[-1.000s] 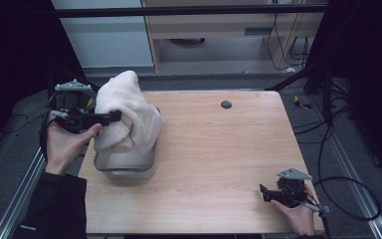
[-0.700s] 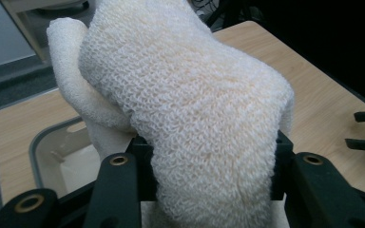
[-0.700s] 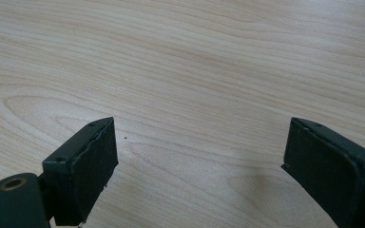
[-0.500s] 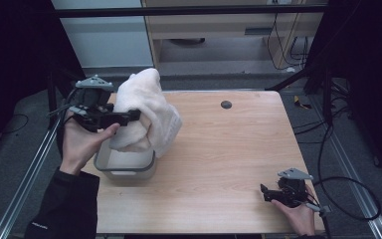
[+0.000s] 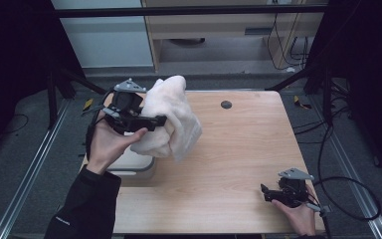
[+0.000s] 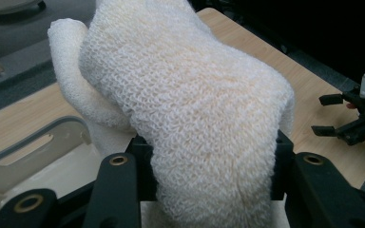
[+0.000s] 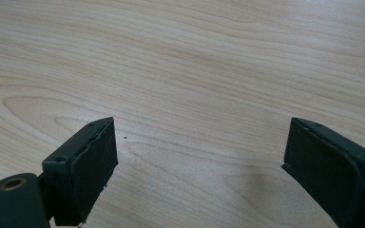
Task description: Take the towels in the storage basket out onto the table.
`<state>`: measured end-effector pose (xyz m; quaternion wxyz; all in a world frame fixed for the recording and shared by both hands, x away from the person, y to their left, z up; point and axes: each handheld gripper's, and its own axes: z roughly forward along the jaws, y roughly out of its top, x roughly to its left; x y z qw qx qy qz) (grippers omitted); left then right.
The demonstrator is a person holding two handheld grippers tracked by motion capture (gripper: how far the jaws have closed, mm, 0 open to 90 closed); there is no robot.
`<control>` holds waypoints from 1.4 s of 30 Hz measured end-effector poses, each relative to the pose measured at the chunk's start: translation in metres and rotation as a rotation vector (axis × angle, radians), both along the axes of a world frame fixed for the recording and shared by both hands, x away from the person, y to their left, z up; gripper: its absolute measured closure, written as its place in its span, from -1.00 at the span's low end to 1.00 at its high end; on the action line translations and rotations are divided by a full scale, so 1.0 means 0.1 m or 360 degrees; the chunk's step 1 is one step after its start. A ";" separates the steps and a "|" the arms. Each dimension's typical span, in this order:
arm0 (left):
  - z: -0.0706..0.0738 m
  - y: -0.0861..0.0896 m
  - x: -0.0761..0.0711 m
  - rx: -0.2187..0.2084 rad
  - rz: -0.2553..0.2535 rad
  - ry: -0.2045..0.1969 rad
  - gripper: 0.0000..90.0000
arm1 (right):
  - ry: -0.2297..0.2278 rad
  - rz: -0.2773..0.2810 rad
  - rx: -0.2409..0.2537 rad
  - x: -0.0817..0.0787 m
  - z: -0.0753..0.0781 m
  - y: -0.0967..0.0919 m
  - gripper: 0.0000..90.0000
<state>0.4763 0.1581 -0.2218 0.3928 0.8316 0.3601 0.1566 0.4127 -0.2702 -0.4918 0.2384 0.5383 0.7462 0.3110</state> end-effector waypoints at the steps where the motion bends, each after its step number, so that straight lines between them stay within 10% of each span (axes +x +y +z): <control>1: -0.01 -0.03 0.00 -0.0002 -0.0003 0.0001 0.19 | 0.0002 -0.0004 0.0004 0.00 0.00 0.00 -0.76; 42: -0.68 -1.08 0.10 0.0129 -0.0256 0.0101 0.17 | -0.0006 0.0007 -0.0003 0.00 0.00 -0.02 -0.76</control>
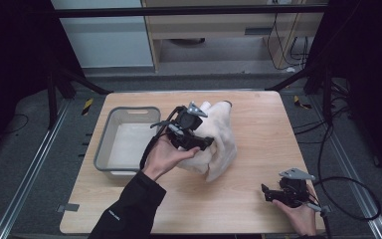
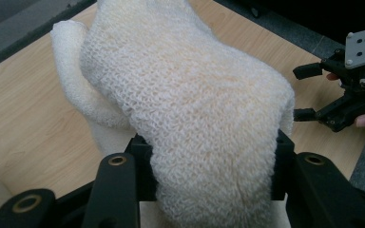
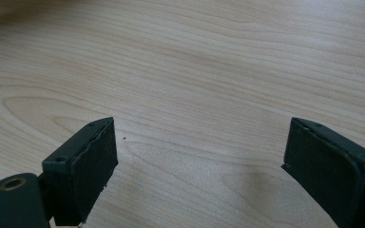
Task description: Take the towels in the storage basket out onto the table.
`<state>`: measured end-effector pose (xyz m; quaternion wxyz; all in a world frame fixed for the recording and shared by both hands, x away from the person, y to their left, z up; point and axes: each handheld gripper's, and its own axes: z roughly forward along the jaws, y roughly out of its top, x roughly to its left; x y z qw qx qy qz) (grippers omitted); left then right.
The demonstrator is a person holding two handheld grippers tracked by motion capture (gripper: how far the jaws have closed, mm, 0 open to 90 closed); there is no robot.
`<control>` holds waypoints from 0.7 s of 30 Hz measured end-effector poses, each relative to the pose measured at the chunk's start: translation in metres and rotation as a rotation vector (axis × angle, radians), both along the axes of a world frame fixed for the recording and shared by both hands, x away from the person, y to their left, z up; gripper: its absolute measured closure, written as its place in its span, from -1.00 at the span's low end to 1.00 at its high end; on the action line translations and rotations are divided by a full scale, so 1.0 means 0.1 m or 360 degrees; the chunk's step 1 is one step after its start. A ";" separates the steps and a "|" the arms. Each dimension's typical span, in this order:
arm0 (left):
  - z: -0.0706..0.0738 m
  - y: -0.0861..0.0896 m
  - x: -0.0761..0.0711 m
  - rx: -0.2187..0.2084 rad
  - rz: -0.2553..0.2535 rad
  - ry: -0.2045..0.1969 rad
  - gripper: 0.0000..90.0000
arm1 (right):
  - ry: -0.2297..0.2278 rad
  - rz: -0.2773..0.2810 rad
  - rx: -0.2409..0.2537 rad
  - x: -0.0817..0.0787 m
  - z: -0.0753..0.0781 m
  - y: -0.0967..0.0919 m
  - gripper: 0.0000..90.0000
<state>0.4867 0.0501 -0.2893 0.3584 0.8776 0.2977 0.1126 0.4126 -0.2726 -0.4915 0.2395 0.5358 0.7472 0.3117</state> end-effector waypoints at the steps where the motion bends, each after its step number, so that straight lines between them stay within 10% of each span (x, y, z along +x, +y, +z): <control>1: -0.04 -0.02 0.00 -0.0002 -0.0001 0.0003 0.17 | 0.0000 0.0000 0.0000 0.00 0.00 0.00 -0.76; 21: -0.65 -0.23 0.09 0.0014 -0.0026 0.0107 0.15 | 0.0010 -0.0012 0.0009 -0.01 -0.01 0.00 -0.77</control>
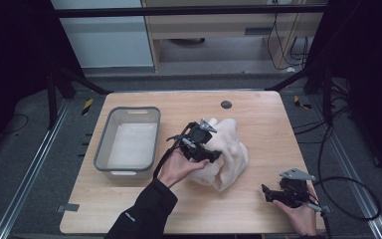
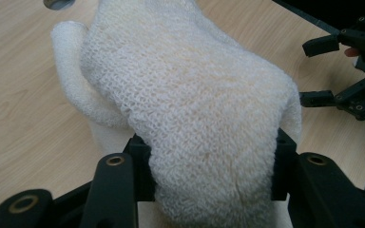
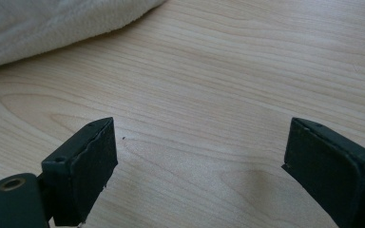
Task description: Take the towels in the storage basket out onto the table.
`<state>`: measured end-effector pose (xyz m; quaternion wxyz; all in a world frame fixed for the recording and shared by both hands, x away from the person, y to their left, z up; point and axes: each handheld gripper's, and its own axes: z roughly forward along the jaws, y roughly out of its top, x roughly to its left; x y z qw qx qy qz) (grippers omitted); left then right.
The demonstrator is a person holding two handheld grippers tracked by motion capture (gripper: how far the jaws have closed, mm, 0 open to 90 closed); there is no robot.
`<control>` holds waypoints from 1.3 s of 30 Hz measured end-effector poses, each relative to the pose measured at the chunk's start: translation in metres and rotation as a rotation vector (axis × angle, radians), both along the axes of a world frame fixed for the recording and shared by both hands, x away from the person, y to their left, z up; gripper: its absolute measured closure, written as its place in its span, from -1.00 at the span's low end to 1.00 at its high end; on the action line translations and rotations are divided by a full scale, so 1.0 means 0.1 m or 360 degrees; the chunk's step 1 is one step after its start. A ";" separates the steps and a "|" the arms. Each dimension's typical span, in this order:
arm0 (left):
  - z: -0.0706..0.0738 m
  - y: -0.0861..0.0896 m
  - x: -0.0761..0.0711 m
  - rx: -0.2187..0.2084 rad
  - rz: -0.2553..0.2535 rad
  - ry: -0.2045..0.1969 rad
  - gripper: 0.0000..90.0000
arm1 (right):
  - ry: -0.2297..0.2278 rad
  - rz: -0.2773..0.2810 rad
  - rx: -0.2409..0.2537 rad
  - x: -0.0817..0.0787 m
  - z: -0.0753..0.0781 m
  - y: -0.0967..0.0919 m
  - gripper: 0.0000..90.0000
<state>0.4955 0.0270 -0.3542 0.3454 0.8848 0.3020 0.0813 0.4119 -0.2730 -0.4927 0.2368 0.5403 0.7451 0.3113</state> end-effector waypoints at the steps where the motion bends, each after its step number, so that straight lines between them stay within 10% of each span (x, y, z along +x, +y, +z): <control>1: -0.02 -0.01 0.00 0.0000 -0.0004 0.0007 0.15 | 0.0000 0.0000 0.0000 0.00 0.00 0.00 -0.77; 39: -0.73 -0.07 -0.03 0.0054 0.0027 0.0058 -0.36 | 0.0016 -0.0021 -0.0002 0.00 -0.02 -0.04 -0.78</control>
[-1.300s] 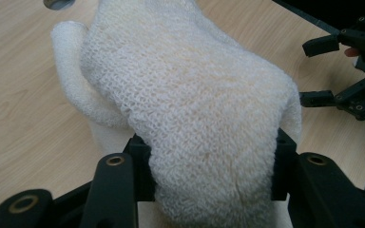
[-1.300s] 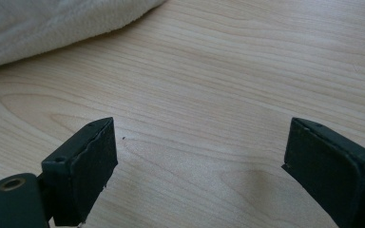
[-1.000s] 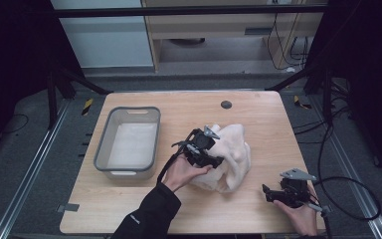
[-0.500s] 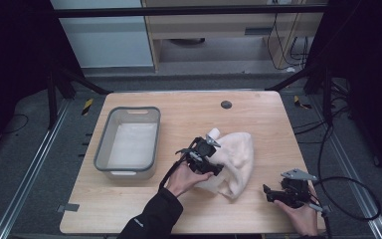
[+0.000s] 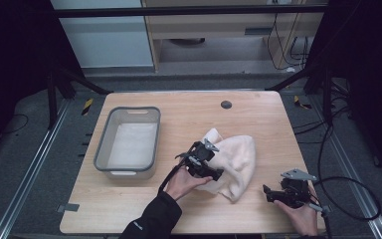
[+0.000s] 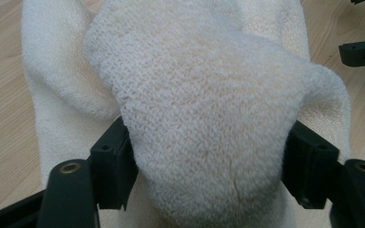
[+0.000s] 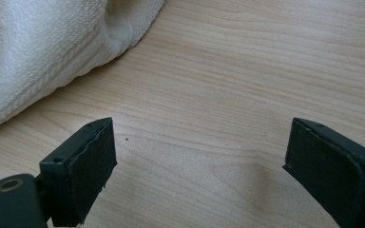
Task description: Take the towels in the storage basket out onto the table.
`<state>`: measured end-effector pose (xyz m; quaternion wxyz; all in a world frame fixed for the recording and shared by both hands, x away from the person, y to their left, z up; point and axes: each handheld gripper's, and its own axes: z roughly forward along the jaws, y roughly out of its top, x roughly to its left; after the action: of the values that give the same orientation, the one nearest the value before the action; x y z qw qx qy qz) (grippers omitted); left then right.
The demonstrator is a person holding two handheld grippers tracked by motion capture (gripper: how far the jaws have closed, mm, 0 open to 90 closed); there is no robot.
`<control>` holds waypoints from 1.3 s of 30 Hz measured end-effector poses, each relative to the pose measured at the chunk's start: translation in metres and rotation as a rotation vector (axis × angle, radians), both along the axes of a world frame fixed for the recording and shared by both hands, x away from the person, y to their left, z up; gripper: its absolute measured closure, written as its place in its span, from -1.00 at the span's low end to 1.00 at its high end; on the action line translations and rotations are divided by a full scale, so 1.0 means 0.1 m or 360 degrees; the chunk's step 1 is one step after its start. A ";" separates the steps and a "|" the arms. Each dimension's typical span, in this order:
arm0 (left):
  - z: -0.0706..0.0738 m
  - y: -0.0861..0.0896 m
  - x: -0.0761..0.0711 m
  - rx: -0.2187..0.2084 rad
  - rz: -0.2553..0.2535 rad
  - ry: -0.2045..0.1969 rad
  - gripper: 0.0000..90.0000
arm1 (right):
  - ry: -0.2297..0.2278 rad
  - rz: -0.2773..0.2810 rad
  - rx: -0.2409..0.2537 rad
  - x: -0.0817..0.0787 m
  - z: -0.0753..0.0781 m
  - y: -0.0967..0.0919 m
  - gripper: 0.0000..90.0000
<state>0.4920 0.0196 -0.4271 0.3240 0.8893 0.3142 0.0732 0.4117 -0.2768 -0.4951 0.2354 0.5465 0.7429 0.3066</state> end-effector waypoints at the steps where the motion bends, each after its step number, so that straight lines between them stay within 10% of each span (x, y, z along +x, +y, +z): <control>1: 0.00 0.01 0.00 -0.0007 -0.0003 0.0007 -0.38 | -0.0002 -0.0001 -0.0008 0.00 0.00 0.00 -0.78; 19: 0.21 0.42 -0.16 -0.0117 0.0020 -0.0076 -0.50 | 0.0001 -0.0004 -0.0008 0.00 0.00 0.00 -0.79; 39: 0.18 1.26 -0.48 -0.0241 0.0221 -0.0197 -0.37 | 0.0011 -0.0009 -0.0008 -0.01 -0.01 0.01 -0.79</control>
<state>0.4438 0.1454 -0.4088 0.4033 0.8322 0.3591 0.1261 0.4108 -0.2759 -0.4956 0.2352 0.5491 0.7429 0.3021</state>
